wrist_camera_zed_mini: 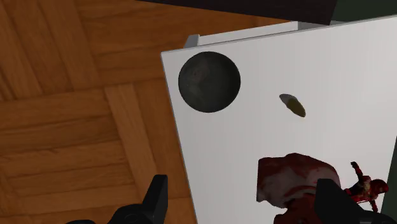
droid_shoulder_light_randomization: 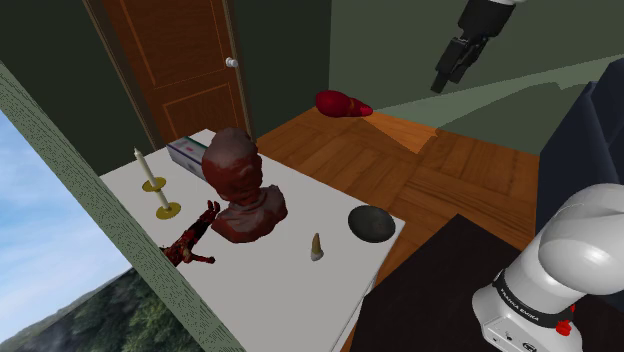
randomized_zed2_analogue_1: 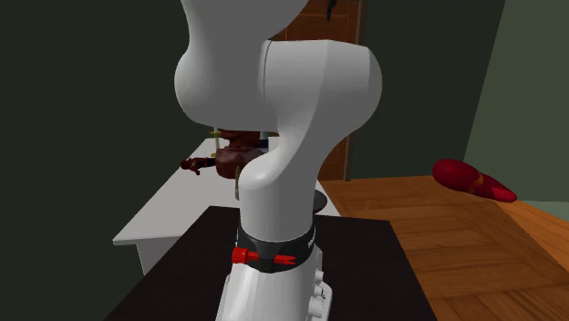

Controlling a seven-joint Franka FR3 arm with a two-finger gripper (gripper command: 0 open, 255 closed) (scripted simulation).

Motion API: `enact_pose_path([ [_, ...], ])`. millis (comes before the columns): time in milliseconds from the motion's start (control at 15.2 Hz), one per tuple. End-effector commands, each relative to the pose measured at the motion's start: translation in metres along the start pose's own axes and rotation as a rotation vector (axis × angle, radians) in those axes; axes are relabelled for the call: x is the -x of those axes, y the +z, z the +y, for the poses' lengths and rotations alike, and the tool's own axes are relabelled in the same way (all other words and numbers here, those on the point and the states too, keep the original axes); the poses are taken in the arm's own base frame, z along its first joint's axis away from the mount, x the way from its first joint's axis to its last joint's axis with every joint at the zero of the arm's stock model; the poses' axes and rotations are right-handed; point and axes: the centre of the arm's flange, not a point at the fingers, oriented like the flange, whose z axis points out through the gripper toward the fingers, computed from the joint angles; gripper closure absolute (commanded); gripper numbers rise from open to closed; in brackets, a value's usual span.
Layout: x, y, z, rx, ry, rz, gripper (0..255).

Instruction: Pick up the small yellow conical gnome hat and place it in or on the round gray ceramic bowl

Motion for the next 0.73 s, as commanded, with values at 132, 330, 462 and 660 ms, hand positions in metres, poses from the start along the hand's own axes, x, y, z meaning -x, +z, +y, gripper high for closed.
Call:
enact_pose_path([
  [132,-0.017,0.021,-0.007,-0.002,-0.059,-0.020,0],
  [330,-0.041,0.054,-0.020,-0.006,-0.146,-0.050,0],
  [462,-0.055,0.076,-0.029,-0.008,-0.205,-0.070,0],
  [660,-0.075,0.109,-0.045,-0.011,-0.293,-0.100,0],
])
